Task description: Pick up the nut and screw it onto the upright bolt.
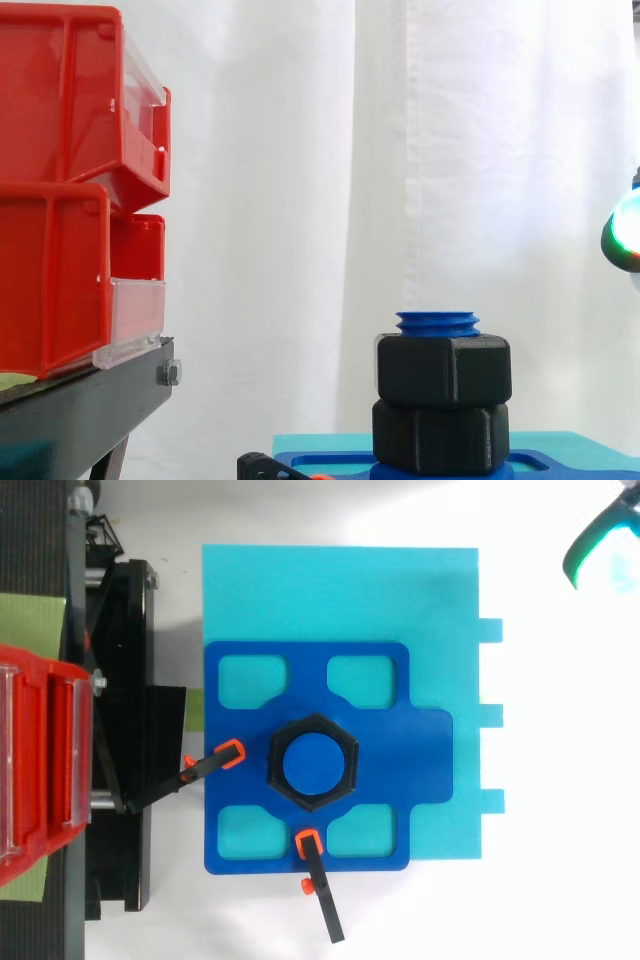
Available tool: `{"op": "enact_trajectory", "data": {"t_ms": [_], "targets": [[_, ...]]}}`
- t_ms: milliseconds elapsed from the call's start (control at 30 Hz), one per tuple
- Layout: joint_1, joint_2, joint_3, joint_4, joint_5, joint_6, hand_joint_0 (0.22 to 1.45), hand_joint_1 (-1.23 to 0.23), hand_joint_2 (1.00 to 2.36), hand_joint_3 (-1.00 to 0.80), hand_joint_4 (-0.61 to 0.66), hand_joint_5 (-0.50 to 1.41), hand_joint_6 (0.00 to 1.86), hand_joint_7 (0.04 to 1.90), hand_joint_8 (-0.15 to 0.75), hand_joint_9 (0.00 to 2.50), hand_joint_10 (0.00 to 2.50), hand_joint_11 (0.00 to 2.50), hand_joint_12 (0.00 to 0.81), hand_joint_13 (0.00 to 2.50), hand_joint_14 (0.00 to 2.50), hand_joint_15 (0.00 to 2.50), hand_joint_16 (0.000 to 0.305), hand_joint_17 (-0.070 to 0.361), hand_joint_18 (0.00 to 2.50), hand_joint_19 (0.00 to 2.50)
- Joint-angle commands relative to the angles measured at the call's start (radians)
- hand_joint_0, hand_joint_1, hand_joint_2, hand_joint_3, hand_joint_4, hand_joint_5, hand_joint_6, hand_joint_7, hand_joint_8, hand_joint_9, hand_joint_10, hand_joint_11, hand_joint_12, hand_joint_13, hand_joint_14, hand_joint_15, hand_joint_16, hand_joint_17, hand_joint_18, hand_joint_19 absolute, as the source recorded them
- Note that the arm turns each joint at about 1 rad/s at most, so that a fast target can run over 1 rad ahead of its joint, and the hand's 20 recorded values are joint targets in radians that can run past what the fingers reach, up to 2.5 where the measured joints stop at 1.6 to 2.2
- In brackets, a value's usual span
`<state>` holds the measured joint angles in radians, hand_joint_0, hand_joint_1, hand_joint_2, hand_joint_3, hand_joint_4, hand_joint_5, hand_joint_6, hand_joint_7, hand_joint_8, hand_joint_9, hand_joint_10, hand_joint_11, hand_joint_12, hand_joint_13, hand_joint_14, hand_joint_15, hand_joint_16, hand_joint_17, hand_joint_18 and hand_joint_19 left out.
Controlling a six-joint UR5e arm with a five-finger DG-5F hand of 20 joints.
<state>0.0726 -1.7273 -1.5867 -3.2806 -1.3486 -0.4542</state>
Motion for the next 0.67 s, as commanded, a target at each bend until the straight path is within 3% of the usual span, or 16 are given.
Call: {"op": "enact_trajectory", "data": {"t_ms": [0, 400, 633], "targets": [[-0.001, 0.000, -0.010, 0.012, 0.002, 0.114, 0.44, -0.33, 1.00, -0.50, 0.07, -0.26, 0.50, 0.69, 0.206, 0.00, 0.00, 0.00, 0.374, 0.00, 0.00, 0.00, 0.055, 0.123, 0.00, 0.00], [-0.001, 0.000, -0.010, 0.015, 0.003, 0.103, 0.43, -0.34, 1.00, -0.50, 0.07, -0.26, 0.50, 0.73, 0.206, 0.00, 0.00, 0.00, 0.369, 0.00, 0.00, 0.00, 0.056, 0.127, 0.00, 0.00], [-0.001, 0.000, -0.010, 0.075, 0.040, 0.098, 0.43, -0.35, 1.00, -0.50, 0.07, -0.26, 0.50, 0.75, 0.204, 0.00, 0.00, 0.00, 0.367, 0.00, 0.00, 0.00, 0.057, 0.128, 0.00, 0.00]]}}
